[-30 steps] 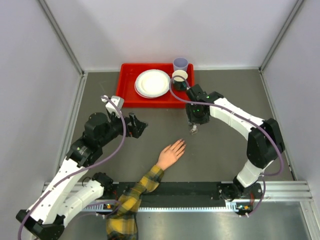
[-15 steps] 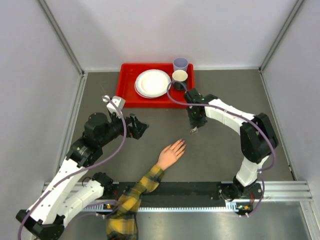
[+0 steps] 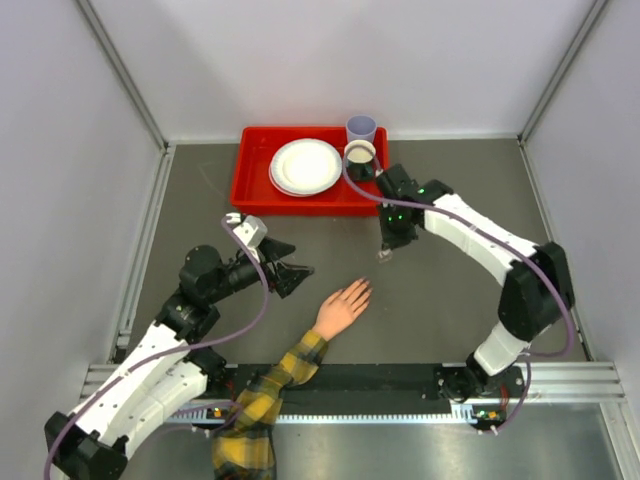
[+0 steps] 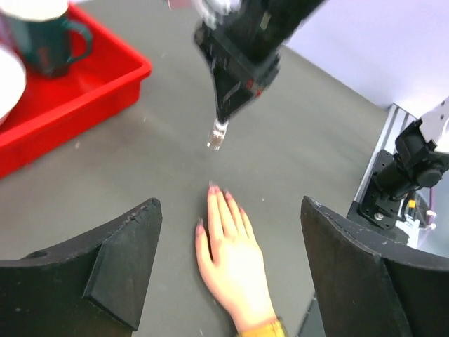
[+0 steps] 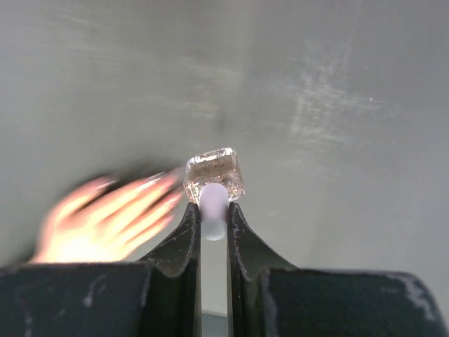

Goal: Paint the nails

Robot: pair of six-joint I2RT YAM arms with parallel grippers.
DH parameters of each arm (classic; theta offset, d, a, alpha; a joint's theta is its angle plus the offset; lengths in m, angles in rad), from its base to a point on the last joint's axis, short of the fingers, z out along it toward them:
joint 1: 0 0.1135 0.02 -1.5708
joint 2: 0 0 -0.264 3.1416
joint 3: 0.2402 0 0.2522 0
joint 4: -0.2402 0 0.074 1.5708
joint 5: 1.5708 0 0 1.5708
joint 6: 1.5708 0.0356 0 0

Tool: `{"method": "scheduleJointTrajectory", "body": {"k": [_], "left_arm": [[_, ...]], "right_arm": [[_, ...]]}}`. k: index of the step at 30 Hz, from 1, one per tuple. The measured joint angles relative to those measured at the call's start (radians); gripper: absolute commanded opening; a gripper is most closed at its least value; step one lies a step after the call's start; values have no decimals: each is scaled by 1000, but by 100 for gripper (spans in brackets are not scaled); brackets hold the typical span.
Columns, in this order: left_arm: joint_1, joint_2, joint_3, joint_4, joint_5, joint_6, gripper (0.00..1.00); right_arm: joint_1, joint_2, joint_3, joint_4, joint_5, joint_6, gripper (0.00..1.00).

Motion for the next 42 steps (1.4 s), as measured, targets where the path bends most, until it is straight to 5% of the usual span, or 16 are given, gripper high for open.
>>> {"method": "scheduleJointTrajectory", "body": {"k": [5, 12, 24, 42], "left_arm": [[-70, 111, -46, 255, 26, 80, 72], [-291, 266, -41, 375, -55, 333, 66], [-296, 381, -49, 563, -74, 418, 61], [-296, 423, -49, 606, -71, 410, 49]], "right_arm": [[0, -165, 146, -53, -129, 41, 0], [52, -303, 190, -115, -263, 120, 0], [176, -319, 171, -149, -264, 203, 0], [181, -325, 172, -140, -269, 253, 0]]}}
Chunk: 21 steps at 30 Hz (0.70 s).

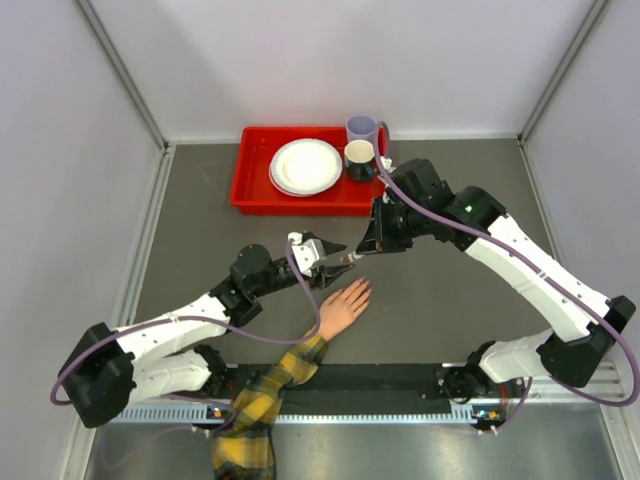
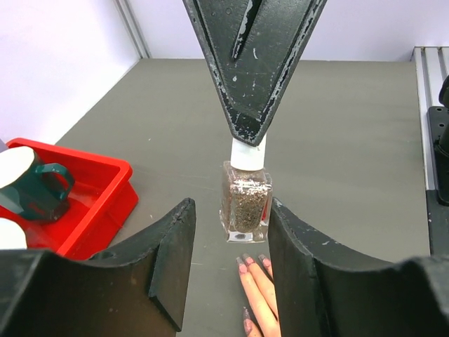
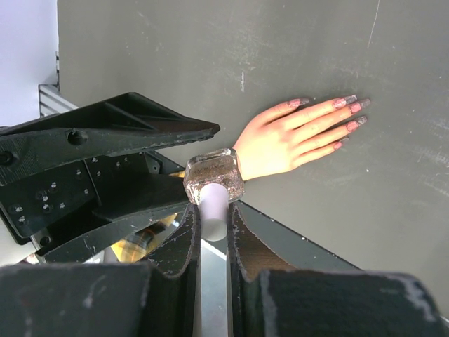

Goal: Paint the nails

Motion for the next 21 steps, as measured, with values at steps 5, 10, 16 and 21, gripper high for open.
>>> {"method": "scheduleJointTrajectory", "body": {"k": [5, 10, 16, 21], "left_arm": [[0, 24, 2, 8, 3, -3, 49], [-1, 53, 3, 7, 11, -10, 48], [-3, 65, 11, 17, 16, -23, 49], [-8, 70, 27, 13, 19, -22, 42]], "right_arm": [[0, 1, 0, 3, -7, 0, 0], [1, 2, 0, 4, -17, 1, 0], [2, 14, 0, 4, -19, 0, 0], [10, 35, 2, 2, -13, 0, 0]]}}
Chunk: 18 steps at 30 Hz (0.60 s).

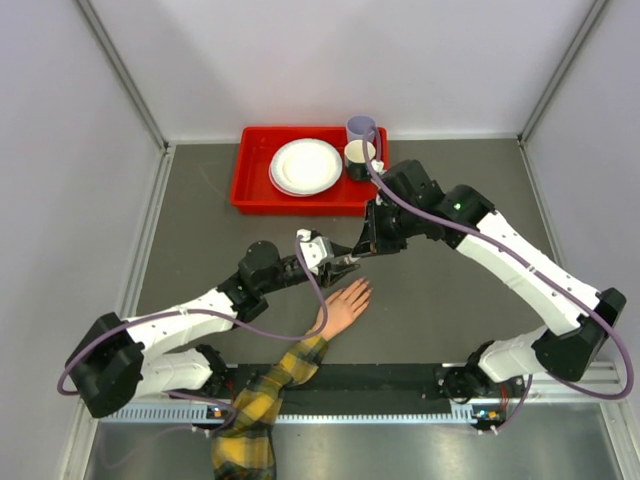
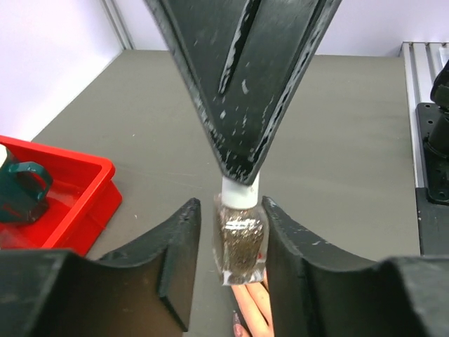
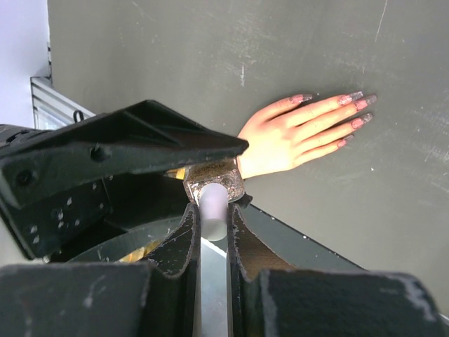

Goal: Paint the nails

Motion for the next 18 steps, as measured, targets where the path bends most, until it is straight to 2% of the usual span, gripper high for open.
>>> {"method": "scheduleJointTrajectory", "body": {"k": [4, 8, 15, 17, 18], "left_arm": [[-5, 2, 5, -11, 3, 5, 36], [-6, 2, 15, -21, 3, 18, 42], [-5, 2, 20, -46, -1, 30, 43], [-5, 2, 20, -55, -1, 33, 42], [-5, 2, 20, -58, -1, 34, 39]], "right_arm": [[6, 9, 2, -1, 10, 0, 0], [8, 14, 20, -13, 21, -2, 0], [12, 18, 50, -32, 37, -3, 0], [13, 20, 53, -34, 39, -3, 0], [14, 20, 53, -35, 40, -3, 0]]}}
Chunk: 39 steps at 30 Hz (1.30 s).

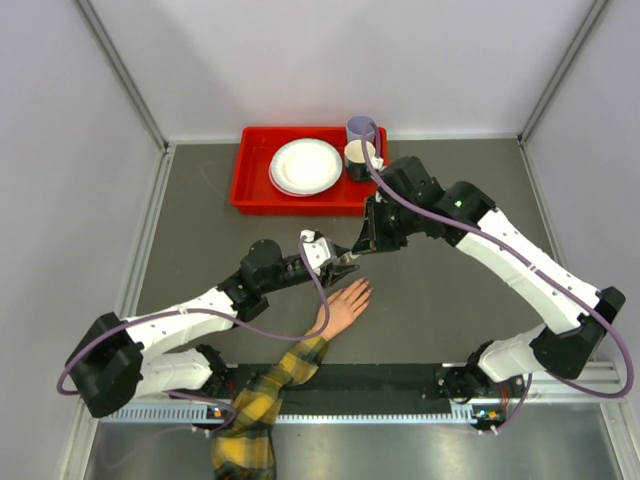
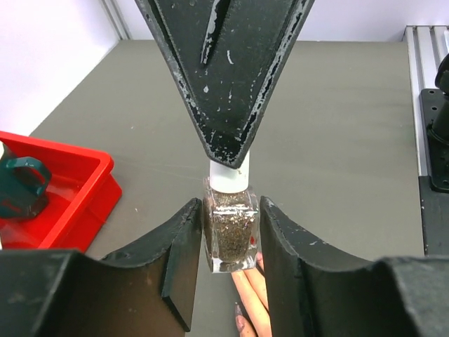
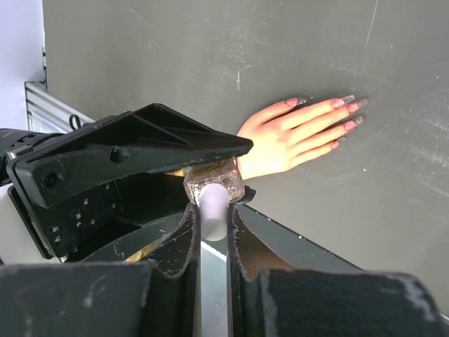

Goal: Paint the nails

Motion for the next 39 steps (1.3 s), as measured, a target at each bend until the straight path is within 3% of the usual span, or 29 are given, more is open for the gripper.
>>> {"method": "scheduleJointTrajectory", "body": {"k": [3, 6, 7, 9, 11, 12, 13, 15, 19, 22, 26, 29, 39], "left_arm": [[0, 4, 0, -1, 0, 2, 34], [0, 9, 2, -6, 2, 7, 24], [0, 11, 2, -7, 2, 11, 11], [0, 11, 6, -17, 2, 14, 2], [0, 11, 10, -29, 0, 14, 0], [0, 10, 11, -32, 0, 13, 0], [0, 10, 12, -34, 0, 8, 0], [0, 8, 23, -56, 0, -19, 0], [1, -29, 74, -147, 26, -126, 0], [1, -81, 80, -214, 68, -213, 0], [0, -167, 81, -257, 81, -303, 0], [0, -205, 98, -299, 50, -349, 0], [0, -230, 155, -421, -73, -370, 0]], "right_arm": [[5, 2, 0, 0, 0, 0, 0], [6, 7, 0, 0, 8, 1, 0], [6, 9, 0, 0, 10, 1, 0], [6, 11, 0, 0, 10, 1, 2], [6, 13, 0, 0, 11, 0, 19], [6, 13, 0, 1, 10, -4, 41], [6, 13, 0, 1, 11, -6, 49], [7, 13, 0, 2, 15, -27, 62], [11, -12, -34, 37, 32, -121, 71], [16, -82, -88, 78, 13, -169, 71], [20, -140, -83, 101, -42, -179, 50], [25, -126, -24, 95, -71, -137, 45], [76, -40, 107, 20, 40, -46, 43]]}}
